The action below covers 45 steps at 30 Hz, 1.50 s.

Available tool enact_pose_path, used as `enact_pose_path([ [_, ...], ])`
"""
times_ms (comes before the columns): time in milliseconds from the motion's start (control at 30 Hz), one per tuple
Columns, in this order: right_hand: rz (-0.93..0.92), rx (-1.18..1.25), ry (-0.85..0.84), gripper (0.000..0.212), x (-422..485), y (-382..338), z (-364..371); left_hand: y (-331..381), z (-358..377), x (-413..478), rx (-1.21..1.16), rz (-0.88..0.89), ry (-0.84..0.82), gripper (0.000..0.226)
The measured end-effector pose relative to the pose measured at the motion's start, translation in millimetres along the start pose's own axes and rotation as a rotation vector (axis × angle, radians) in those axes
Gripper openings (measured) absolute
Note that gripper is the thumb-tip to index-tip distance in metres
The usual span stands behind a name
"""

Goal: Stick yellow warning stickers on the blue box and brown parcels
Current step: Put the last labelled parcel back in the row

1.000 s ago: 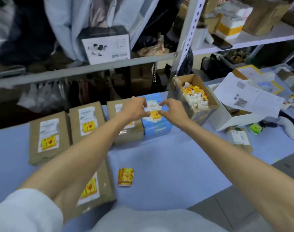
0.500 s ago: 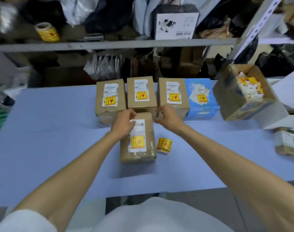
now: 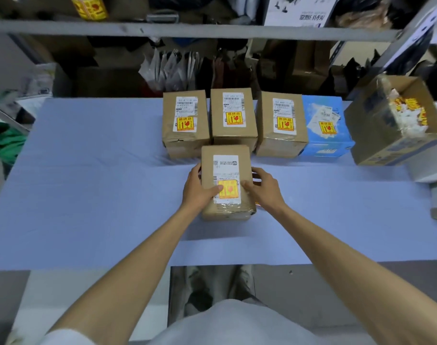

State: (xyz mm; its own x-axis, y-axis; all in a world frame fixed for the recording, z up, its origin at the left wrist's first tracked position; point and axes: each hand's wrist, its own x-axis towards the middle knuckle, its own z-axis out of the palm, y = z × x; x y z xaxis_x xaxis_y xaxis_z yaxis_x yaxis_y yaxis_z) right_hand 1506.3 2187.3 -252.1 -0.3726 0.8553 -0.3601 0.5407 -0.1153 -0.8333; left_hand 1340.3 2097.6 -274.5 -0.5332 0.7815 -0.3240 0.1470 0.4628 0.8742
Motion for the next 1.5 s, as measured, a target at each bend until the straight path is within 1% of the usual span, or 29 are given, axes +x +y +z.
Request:
enact_pose_path([
  [133, -0.033, 0.019, 0.009, 0.053, -8, 5, 7, -10, -8, -5, -0.104, -0.036, -0.112, 0.100],
  [200, -0.034, 0.016, -0.016, 0.057, -10, 7, 9, -13, -12, -7, -0.119, -0.045, -0.127, 0.102],
  [300, -0.016, 0.060, -0.106, 0.068, -13, 5, 12, -18, -20, -9, -0.141, -0.054, -0.120, 0.103],
  [400, -0.021, 0.061, -0.156, 0.073, -16, -1, 24, -26, -36, -13, -0.160, -0.075, -0.095, 0.103],
  [567, -0.087, 0.066, -0.247, 0.074, -25, -12, 57, -45, -73, -26, -0.185, -0.098, -0.050, 0.103],
  [733, -0.144, 0.071, -0.367, 0.069, -24, -34, 104, -65, -121, -41, -0.212, -0.155, 0.068, 0.103],
  [833, -0.143, 0.077, -0.444, 0.073, -22, -49, 137, -76, -153, -46, -0.260, -0.183, 0.138, 0.101],
  [933, -0.166, 0.065, -0.473, 0.074, -16, -65, 165, -82, -183, -45, -0.264, -0.196, 0.188, 0.099],
  [1033, -0.168, 0.059, -0.464, 0.075, -5, -82, 187, -80, -208, -32, -0.265, -0.182, 0.203, 0.098],
  [1200, -0.160, 0.000, -0.374, 0.054, 25, -117, 209, -65, -241, 11, -0.246, -0.153, 0.201, 0.095],
  [1267, -0.172, -0.012, -0.325, 0.051, 40, -134, 214, -58, -251, 33, -0.230, -0.133, 0.198, 0.093],
  [1333, -0.185, -0.009, -0.296, 0.055, 55, -151, 219, -50, -258, 55, -0.220, -0.115, 0.184, 0.092],
  [1433, -0.188, -0.028, -0.288, 0.065, 76, -171, 223, -38, -266, 89, -0.194, -0.122, 0.148, 0.092],
  [1500, -0.169, -0.047, -0.296, 0.067, 90, -178, 226, -32, -269, 110, -0.171, -0.124, 0.125, 0.091],
])
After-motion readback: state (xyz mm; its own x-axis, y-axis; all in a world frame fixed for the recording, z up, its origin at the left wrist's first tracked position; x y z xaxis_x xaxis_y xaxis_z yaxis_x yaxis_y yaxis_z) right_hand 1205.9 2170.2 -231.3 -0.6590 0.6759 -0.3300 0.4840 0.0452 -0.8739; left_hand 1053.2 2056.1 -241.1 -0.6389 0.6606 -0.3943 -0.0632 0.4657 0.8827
